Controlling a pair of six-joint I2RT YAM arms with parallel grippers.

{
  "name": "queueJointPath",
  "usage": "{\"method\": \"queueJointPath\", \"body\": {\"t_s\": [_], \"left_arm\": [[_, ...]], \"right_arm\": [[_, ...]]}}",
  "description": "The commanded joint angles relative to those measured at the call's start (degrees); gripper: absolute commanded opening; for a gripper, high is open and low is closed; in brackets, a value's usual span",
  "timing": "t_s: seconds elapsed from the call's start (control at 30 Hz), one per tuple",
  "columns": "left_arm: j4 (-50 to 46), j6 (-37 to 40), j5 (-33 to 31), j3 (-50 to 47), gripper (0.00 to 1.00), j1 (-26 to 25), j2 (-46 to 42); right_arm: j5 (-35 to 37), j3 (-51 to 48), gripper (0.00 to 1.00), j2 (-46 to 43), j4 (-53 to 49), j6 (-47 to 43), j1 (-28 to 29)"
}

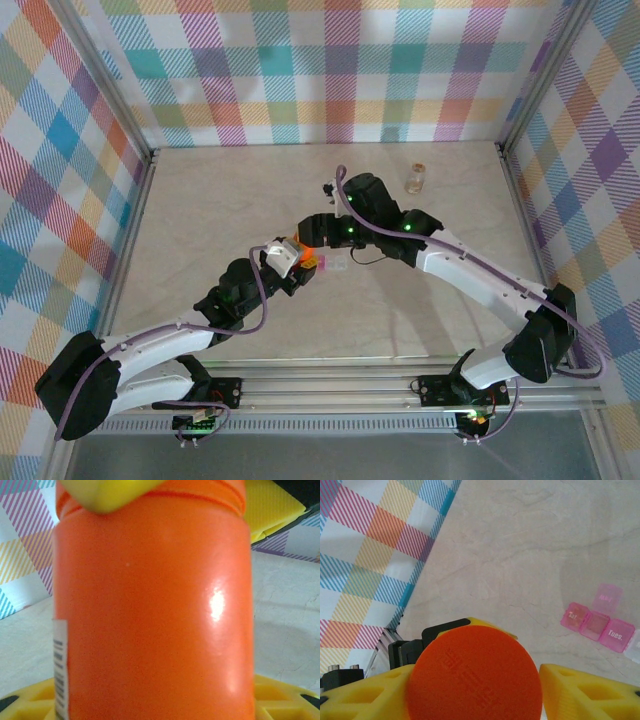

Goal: Sort the pills into containers

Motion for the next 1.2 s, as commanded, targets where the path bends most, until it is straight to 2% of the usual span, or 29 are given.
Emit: {"method": "queueJointPath", "body": {"t_s": [0.0,0.13,0.23,0.33,0.43,0.5,0.63,0.77,0.83,0.93,1.07,1.17], "left_arm": [[1.8,-0.6,0.7,1.5,0.05,0.3,-1.3],[2.1,-0.5,2.0,1.0,0.05,0.3,-2.1],[3.2,0.3,5.5,-0.3,0.05,0.4,-3.9],[3.3,1.9,12.8,-2.4,0.05,0.6,-7.3],[0.6,2.9,19.0,-3.0,0.05,1.0,-10.8],[-1.8,3.6,21.6,-3.0,0.05,1.1,-12.3],[-3.1,3.9,23.1,-3.6,0.05,1.3,-13.6],[-3.5,4.0,23.0,-3.6,0.05,1.3,-13.2],[-3.7,4.0,22.9,-3.4,0.05,1.4,-13.1],[-3.8,4.0,22.2,-3.4,0.05,1.3,-12.8],[-4.2,4.1,20.9,-3.3,0.04,1.4,-12.6],[-4.3,4.3,18.3,-3.4,0.04,1.4,-12.2]], "right_arm": [[-1.5,-0.1,0.62,0.0,0.1,-2.4,0.5],[-4.1,-1.0,0.49,-1.2,1.7,-7.6,0.5],[-9.3,-1.7,0.40,-2.7,3.4,-18.4,0.4],[-21.4,-3.0,0.40,-4.3,1.4,-37.5,0.3],[-23.0,-5.5,0.40,-6.1,-3.3,-56.2,0.1],[-24.0,-4.9,0.40,-6.0,-8.2,-64.7,-0.5],[-24.2,-0.5,0.43,-4.0,-16.2,-74.5,-1.9],[-23.1,1.3,0.54,-3.8,-16.0,-76.8,-2.9],[-22.0,2.7,0.69,-3.6,-15.5,-75.4,-3.1],[-20.4,4.1,0.81,-3.9,-15.3,-72.3,-3.1],[-18.7,2.0,0.85,-6.7,-11.8,-67.1,-3.2],[-18.1,-0.6,0.86,-9.6,-6.4,-58.1,-3.2]]}}
